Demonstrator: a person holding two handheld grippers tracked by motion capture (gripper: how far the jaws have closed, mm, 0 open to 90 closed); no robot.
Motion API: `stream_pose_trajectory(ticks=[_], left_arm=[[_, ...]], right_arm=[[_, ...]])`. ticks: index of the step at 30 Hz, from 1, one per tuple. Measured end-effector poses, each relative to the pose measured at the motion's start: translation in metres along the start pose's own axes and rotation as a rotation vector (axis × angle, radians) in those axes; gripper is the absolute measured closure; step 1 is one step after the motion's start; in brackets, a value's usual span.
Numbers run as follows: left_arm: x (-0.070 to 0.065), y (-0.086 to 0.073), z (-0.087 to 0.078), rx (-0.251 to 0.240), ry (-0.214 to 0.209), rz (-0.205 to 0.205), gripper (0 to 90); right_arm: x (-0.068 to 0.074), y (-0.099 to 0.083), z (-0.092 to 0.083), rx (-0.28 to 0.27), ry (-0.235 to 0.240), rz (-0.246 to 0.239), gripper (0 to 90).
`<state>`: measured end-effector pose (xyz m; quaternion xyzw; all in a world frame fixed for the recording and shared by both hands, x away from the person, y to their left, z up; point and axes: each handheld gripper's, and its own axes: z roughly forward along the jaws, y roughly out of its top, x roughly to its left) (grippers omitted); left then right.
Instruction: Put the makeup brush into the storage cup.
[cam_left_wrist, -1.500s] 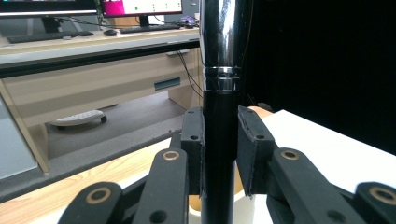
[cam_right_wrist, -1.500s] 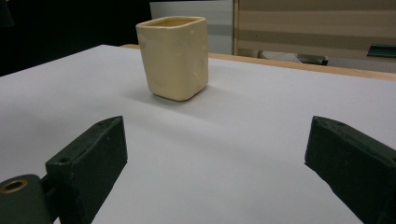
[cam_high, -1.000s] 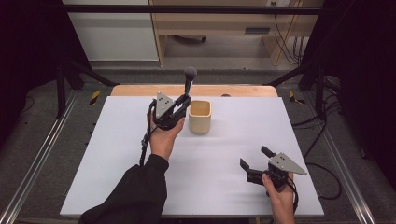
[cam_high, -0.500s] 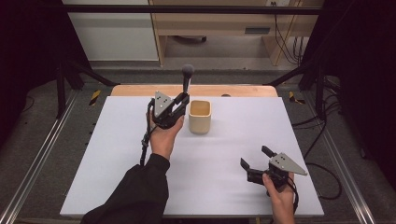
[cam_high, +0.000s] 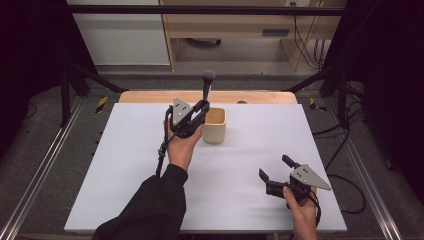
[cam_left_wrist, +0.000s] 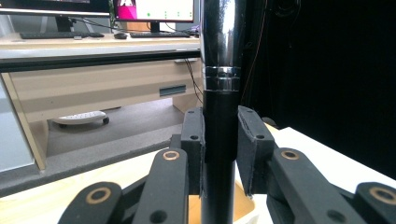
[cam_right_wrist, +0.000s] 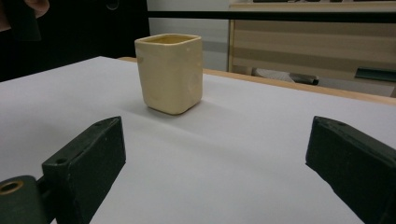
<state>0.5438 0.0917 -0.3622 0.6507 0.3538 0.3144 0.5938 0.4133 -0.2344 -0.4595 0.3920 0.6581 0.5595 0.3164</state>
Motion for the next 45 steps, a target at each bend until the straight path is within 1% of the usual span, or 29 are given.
stream_pose_trajectory(ticks=[5,6,11,17,22,25,31,39,43,45], left_arm=[[0.000,-0.003,0.004,0.005,-0.002,-0.004,74.3],[0.000,-0.003,0.005,0.003,-0.005,-0.010,74.3],[-0.001,-0.006,0.009,0.005,-0.011,-0.011,74.3],[-0.002,-0.009,0.012,0.009,-0.012,-0.015,74.3],[-0.002,-0.013,0.015,0.016,-0.017,-0.008,74.3],[-0.002,-0.014,0.017,0.014,-0.016,-0.017,74.3],[-0.003,-0.015,0.019,0.011,-0.011,-0.017,74.3],[-0.005,-0.017,0.023,0.015,-0.024,-0.017,74.3],[-0.005,-0.018,0.026,0.019,-0.024,-0.015,74.3],[-0.005,-0.017,0.028,0.015,-0.024,-0.019,74.3]], right_arm=[[0.001,0.000,0.001,-0.015,-0.009,-0.030,5.2],[0.002,0.000,0.001,-0.014,-0.010,-0.028,5.2],[0.001,-0.001,0.000,-0.008,-0.012,-0.036,5.2],[0.001,-0.001,0.001,-0.009,-0.013,-0.038,5.2],[0.001,-0.002,0.001,0.000,-0.007,-0.037,5.2],[0.001,-0.002,0.001,0.003,-0.007,-0.036,5.2],[0.001,-0.002,0.001,0.002,-0.006,-0.042,5.2],[0.000,-0.003,0.000,0.006,-0.005,-0.042,5.2],[0.000,-0.003,0.000,0.008,-0.005,-0.036,5.2],[0.000,-0.003,0.000,0.010,-0.007,-0.020,5.2]])
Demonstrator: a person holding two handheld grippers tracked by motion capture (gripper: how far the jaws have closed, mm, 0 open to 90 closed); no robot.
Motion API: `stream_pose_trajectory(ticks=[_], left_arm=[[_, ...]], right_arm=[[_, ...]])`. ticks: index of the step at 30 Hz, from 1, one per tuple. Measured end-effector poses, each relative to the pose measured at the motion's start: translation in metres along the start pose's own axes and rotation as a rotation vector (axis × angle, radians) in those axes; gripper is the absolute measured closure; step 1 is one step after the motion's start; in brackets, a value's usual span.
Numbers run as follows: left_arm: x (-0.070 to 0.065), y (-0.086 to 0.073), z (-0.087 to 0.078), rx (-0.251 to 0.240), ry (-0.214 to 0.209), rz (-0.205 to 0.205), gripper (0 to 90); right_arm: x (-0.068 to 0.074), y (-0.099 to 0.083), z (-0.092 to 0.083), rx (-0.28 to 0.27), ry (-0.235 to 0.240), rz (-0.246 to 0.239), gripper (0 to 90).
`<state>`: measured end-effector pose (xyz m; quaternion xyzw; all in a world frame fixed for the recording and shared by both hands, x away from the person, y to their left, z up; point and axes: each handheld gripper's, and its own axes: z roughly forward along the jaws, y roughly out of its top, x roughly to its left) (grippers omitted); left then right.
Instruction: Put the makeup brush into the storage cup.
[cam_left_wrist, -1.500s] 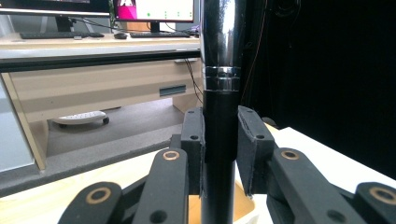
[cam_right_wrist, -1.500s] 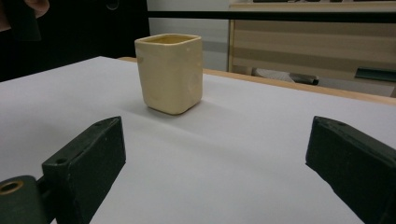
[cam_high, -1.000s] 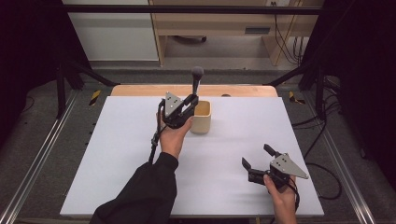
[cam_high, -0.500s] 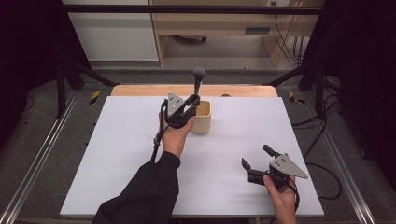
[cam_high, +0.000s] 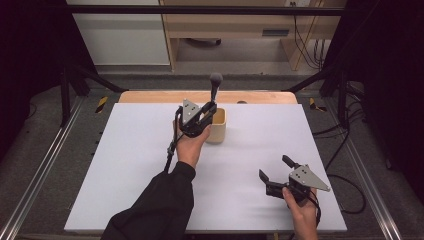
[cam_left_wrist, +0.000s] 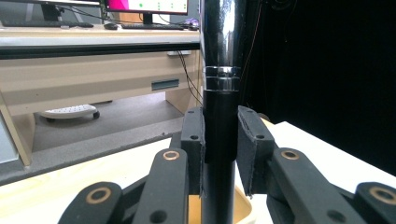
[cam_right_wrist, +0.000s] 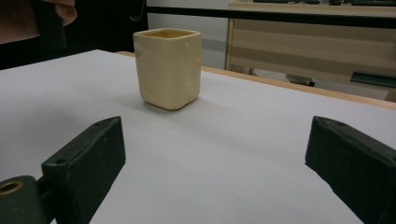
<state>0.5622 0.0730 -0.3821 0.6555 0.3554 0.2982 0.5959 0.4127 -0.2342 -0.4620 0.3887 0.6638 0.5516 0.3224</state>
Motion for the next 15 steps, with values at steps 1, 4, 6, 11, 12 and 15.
stream_pose_trajectory(ticks=[1,4,6,11,12,15], left_arm=[[0.0002,0.0001,0.0005,0.001,0.002,0.001,74.3],[0.0004,-0.0005,0.0023,0.000,0.009,-0.002,74.3],[0.0004,-0.0014,0.0034,0.002,0.010,-0.005,74.3],[-0.0003,-0.0030,0.0053,0.003,0.009,-0.006,74.3],[-0.0006,-0.0032,0.0057,0.003,0.009,-0.005,74.3],[-0.0007,-0.0036,0.0062,0.001,0.009,-0.009,74.3]], right_arm=[[-0.0014,-0.0005,0.0003,-0.006,0.002,-0.019,5.2],[-0.0011,-0.0006,0.0001,-0.001,0.001,-0.010,5.3],[-0.0011,-0.0007,0.0002,-0.001,0.001,-0.011,5.3],[-0.0012,-0.0008,0.0001,0.000,0.001,-0.009,5.3],[-0.0013,-0.0008,0.0001,0.000,0.002,-0.010,5.3],[-0.0013,-0.0009,0.0003,-0.002,0.002,-0.010,5.3]])
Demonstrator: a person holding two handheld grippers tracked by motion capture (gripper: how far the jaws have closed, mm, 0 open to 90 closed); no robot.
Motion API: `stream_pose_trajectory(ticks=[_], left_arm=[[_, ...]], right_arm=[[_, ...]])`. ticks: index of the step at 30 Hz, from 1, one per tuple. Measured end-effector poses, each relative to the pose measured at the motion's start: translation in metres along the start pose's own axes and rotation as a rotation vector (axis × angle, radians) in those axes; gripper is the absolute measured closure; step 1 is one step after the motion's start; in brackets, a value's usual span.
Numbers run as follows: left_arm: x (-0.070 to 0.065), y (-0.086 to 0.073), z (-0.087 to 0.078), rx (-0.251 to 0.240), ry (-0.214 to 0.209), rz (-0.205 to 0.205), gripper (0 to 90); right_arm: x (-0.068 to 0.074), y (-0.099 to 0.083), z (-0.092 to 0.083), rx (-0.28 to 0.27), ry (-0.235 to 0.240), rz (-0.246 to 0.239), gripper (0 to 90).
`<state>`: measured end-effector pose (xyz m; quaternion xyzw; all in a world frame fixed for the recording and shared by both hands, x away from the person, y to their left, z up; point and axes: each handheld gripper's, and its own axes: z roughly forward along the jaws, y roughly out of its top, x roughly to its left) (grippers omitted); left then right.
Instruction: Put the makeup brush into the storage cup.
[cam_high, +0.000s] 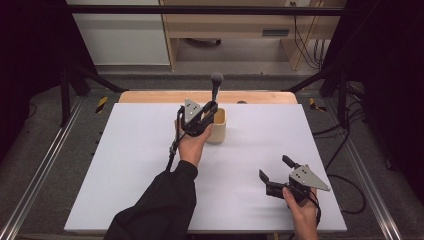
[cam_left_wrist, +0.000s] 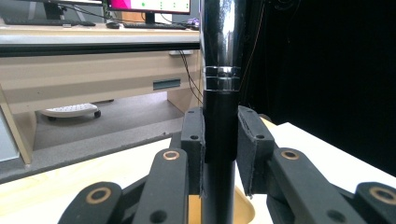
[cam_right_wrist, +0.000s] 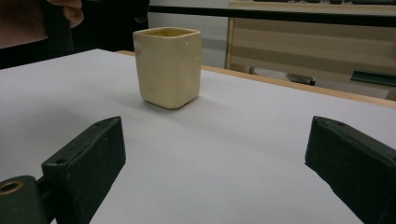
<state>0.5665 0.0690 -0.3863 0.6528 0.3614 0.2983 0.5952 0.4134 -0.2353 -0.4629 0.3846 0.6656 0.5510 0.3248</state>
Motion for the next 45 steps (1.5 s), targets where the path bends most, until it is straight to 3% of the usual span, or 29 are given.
stream_pose_trajectory(ticks=[21,45], left_arm=[[0.000,-0.004,0.005,-0.008,-0.007,-0.008,74.4],[0.005,-0.015,0.016,-0.002,0.006,0.020,74.4]], right_arm=[[0.000,-0.001,0.000,0.007,0.006,0.009,5.3],[0.000,-0.003,0.003,0.016,0.014,0.006,5.3]])
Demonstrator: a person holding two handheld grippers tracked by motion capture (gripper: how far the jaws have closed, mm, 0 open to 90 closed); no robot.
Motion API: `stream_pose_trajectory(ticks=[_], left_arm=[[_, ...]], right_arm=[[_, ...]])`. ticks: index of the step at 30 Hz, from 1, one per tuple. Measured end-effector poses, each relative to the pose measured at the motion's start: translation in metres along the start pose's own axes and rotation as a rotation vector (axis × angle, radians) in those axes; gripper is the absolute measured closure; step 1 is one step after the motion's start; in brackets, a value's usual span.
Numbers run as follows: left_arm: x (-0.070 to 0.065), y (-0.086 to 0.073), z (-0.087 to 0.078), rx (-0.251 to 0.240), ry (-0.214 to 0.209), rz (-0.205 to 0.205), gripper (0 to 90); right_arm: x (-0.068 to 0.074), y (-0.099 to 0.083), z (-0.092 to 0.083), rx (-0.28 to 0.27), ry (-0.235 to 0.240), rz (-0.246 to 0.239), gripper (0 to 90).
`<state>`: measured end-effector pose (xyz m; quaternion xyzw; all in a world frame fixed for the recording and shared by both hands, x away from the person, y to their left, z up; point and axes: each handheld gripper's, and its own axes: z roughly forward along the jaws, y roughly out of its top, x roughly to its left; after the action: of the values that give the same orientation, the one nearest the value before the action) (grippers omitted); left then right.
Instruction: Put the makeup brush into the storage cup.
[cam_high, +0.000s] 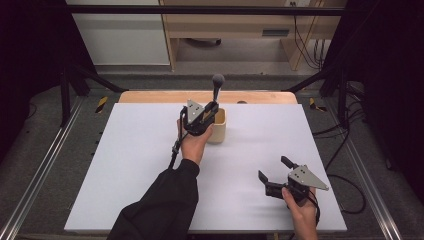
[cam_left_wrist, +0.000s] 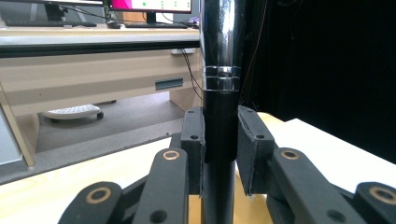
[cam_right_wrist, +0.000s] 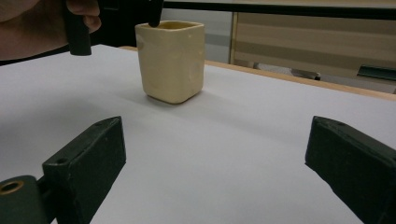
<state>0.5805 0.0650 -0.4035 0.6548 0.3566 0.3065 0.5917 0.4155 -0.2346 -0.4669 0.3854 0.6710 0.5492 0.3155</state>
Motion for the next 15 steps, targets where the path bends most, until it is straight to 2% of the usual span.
stream_pose_trajectory(ticks=[15], left_arm=[[0.0010,-0.0077,-0.0014,0.009,0.005,0.001,74.3]], right_arm=[[-0.0001,-0.0003,0.0001,0.004,0.003,0.002,5.4]])
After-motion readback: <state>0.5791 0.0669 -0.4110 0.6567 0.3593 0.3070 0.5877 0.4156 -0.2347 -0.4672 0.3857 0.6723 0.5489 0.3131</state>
